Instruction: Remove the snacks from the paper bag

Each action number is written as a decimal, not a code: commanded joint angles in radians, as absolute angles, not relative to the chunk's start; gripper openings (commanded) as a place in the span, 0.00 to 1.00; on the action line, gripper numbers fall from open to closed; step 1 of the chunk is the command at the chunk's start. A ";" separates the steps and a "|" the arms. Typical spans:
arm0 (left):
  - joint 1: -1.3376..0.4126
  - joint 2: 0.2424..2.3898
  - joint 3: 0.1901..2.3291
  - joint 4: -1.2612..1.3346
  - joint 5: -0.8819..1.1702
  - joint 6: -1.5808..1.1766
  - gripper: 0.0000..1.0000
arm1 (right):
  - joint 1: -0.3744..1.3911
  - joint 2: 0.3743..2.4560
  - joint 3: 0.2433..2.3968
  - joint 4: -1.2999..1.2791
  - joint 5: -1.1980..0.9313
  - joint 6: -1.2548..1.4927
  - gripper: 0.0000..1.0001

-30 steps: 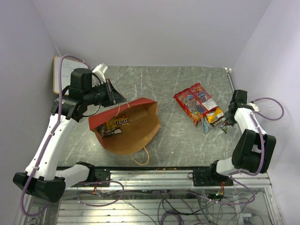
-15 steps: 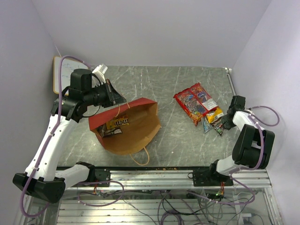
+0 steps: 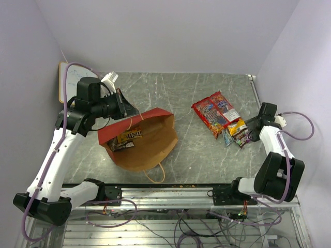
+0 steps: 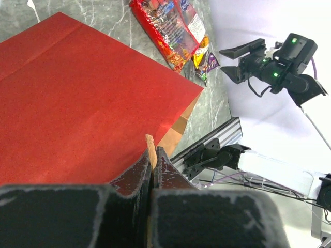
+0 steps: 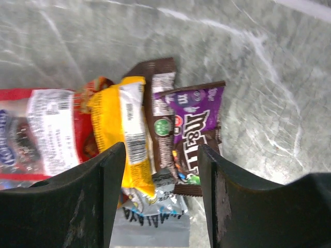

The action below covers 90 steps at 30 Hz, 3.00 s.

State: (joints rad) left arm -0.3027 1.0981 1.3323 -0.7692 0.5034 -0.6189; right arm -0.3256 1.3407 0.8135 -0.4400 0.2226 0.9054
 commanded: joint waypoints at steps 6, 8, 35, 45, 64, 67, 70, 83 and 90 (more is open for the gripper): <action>-0.299 1.071 1.319 -0.742 0.521 -0.645 0.07 | -0.203 1.255 0.946 -0.415 0.103 0.647 0.58; -0.298 1.066 1.313 -0.732 0.517 -0.658 0.07 | -0.132 1.259 0.981 -0.405 0.083 0.602 0.58; -0.299 1.102 1.370 -0.850 0.396 -0.681 0.07 | 0.828 1.190 1.157 -0.115 -0.356 0.017 0.60; -0.299 1.086 1.385 -0.869 0.383 -0.702 0.07 | 1.151 1.332 1.138 -0.160 -0.293 -0.592 0.60; -0.299 1.060 1.409 -0.838 0.449 -0.714 0.07 | 1.183 1.802 1.186 0.092 -0.006 -0.913 0.56; -0.299 1.058 1.391 -0.813 0.479 -0.727 0.07 | 1.174 1.871 1.213 0.148 0.053 -0.920 0.56; -0.299 1.067 1.398 -0.820 0.500 -0.717 0.07 | 1.157 1.923 1.230 0.178 0.071 -0.928 0.56; -0.299 1.101 1.437 -0.864 0.538 -0.669 0.07 | 1.071 2.098 1.301 0.249 0.068 -1.022 0.61; -0.300 1.104 1.422 -0.857 0.562 -0.670 0.07 | 1.038 2.173 1.366 0.241 0.036 -1.033 0.65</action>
State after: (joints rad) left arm -0.3027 1.1053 1.4006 -0.8616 0.5205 -0.6872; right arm 1.0523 2.1380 1.3193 0.2150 0.0586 -1.0183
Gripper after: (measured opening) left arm 0.072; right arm 0.634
